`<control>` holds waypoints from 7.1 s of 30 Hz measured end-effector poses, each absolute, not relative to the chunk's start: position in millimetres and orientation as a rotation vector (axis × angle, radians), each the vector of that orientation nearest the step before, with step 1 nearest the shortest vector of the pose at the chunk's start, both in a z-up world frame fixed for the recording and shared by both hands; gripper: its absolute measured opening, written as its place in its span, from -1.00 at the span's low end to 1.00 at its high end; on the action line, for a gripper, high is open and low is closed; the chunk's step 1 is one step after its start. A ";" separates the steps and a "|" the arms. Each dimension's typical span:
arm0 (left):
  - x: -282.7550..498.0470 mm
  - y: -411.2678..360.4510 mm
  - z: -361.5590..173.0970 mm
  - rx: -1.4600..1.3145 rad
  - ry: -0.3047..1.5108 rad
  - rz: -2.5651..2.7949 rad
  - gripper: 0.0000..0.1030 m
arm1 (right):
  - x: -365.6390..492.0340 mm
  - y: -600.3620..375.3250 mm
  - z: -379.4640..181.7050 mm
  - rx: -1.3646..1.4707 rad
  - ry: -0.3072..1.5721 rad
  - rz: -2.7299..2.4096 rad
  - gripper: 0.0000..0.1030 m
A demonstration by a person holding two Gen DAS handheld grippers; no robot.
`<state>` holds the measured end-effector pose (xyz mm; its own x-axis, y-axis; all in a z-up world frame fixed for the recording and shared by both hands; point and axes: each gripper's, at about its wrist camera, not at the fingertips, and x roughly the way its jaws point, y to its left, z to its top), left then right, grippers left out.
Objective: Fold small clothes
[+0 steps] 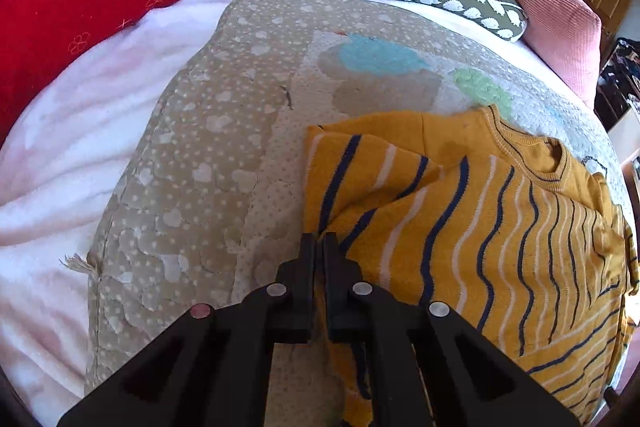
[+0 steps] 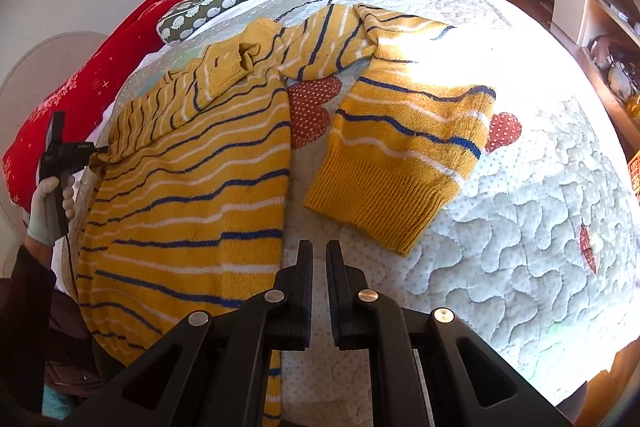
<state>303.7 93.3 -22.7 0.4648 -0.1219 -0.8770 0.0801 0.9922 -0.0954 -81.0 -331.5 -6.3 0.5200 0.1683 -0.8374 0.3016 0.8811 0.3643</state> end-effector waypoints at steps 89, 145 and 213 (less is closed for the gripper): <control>29.2 -35.9 20.8 -0.154 1.030 -0.366 0.05 | -29.0 -337.2 11.5 0.068 0.966 -0.109 -0.89; 275.2 35.3 -12.6 -0.262 1.137 -0.253 0.04 | 73.9 -313.3 32.4 0.503 1.008 0.097 -0.45; -42.8 88.6 -84.4 -0.459 1.248 -0.408 0.14 | -162.7 -254.5 -59.5 0.717 1.105 0.339 -0.08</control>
